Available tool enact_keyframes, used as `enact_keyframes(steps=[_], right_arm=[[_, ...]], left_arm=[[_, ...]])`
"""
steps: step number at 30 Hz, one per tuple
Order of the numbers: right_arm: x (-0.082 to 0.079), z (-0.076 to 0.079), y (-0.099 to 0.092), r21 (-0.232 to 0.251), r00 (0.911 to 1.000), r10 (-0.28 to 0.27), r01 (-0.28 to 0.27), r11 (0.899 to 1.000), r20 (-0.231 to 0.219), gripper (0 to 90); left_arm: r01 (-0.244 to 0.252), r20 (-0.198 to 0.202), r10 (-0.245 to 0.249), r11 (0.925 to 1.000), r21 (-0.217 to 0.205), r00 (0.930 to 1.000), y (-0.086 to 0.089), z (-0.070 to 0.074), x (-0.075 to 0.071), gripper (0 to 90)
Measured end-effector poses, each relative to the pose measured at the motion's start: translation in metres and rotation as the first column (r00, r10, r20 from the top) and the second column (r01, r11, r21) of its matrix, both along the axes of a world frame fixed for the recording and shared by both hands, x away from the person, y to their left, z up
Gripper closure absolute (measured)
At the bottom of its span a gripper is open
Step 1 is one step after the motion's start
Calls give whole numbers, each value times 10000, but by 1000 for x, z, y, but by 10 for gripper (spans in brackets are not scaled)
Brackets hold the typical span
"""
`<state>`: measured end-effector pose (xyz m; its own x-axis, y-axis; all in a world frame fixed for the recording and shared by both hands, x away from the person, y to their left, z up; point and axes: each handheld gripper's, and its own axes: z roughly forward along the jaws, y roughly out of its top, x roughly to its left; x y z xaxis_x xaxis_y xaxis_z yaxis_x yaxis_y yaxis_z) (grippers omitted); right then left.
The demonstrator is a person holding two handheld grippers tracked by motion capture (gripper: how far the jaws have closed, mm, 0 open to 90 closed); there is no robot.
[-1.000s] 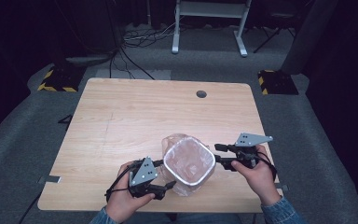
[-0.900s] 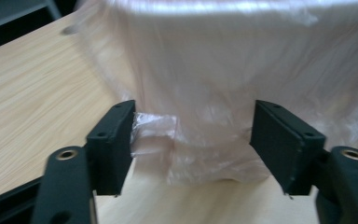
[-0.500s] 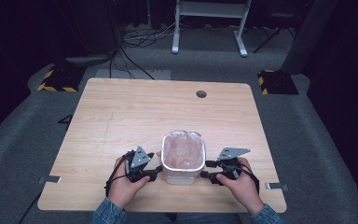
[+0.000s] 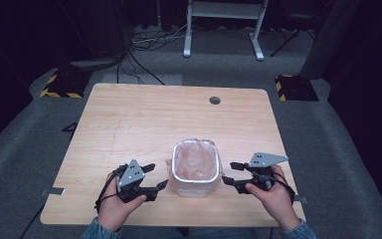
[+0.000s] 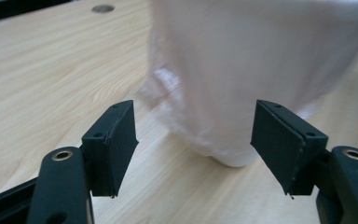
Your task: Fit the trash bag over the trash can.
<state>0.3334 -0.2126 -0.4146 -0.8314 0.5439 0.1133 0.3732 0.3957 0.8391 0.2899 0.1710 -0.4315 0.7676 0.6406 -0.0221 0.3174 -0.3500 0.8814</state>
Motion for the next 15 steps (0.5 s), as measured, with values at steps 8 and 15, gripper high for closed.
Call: enact_keyframes(steps=[8,15], right_arm=[[3,57,5,346,9944,672,-702,9969,811,561],[21,69,26,629,9943,695,-746,9952,808,454]], left_arm=[[-510,163,513,9986,-167,9986,7,6,-3,308],[-1556,196,1559,9877,-148,9876,31,3,-5,307]])
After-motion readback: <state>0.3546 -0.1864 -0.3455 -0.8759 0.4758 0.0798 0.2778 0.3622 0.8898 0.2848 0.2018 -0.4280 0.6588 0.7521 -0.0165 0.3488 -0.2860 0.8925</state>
